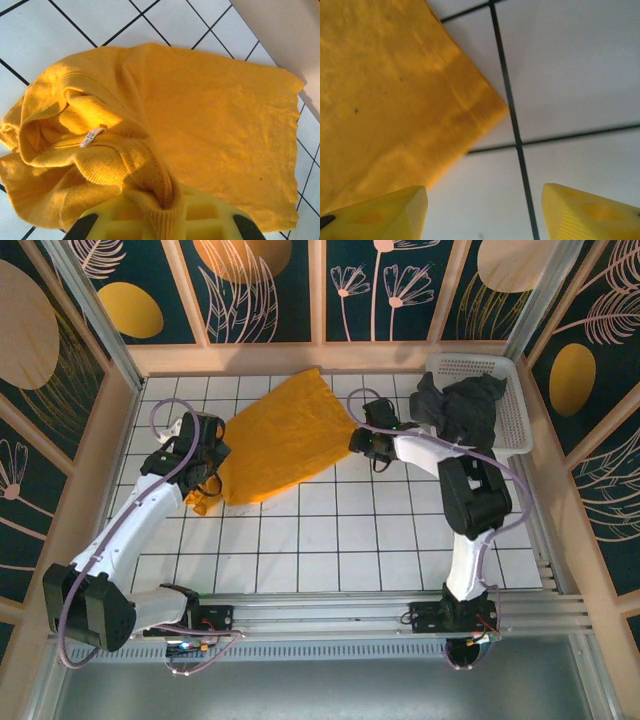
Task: Fold and stack the t-shirts
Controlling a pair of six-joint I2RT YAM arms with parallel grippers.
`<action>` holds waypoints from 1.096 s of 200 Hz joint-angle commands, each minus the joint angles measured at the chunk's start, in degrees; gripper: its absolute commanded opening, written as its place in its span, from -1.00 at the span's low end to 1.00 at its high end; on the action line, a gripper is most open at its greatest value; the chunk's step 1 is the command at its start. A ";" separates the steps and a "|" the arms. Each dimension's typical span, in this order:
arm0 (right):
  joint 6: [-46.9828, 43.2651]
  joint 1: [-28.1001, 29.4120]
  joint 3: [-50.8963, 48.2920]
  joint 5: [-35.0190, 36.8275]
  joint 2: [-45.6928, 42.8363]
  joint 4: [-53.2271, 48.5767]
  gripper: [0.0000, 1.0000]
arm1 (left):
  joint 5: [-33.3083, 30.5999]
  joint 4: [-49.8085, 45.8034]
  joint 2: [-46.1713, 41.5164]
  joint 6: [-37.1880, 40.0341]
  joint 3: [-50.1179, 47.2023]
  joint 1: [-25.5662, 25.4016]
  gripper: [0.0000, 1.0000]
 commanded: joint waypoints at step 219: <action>2.09 -3.28 14.35 0.61 -23.52 0.37 -1.00 | -6.34 12.09 -11.99 4.97 16.55 3.80 -1.00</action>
